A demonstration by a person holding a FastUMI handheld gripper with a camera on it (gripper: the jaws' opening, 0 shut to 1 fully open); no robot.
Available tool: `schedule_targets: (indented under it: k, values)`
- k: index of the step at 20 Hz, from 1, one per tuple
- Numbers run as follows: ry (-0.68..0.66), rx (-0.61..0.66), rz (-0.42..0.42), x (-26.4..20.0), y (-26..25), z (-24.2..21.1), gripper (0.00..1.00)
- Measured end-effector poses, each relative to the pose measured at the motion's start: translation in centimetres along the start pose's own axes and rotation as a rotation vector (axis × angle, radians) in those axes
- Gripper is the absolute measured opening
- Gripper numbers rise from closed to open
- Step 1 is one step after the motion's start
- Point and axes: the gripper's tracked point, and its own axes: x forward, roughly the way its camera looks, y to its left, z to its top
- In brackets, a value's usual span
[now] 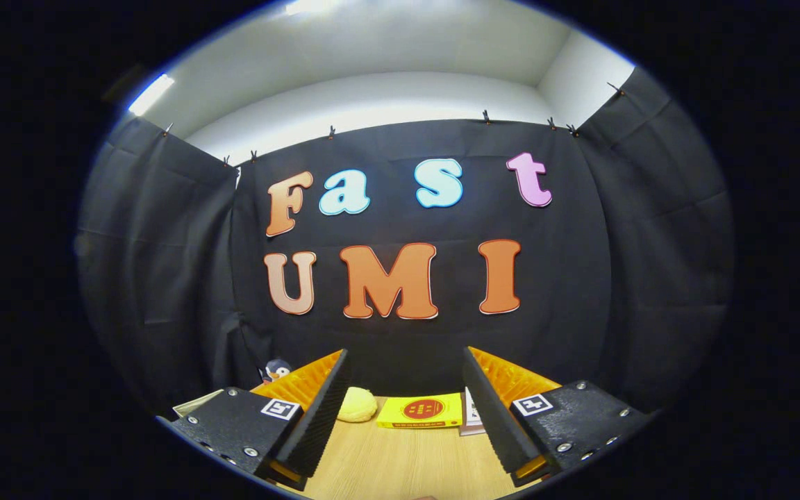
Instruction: Open the storage box then place both shoes into the box .Put the left shoe in first, then the right shoe, with the right side of both shoes facing outward in a uniform manner.
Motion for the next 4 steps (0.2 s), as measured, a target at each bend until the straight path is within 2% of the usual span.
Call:
schedule_targets:
  k: [4]
  values:
    - [-0.039, -0.025, 0.01, 0.38, 0.42, 0.62, 0.96]
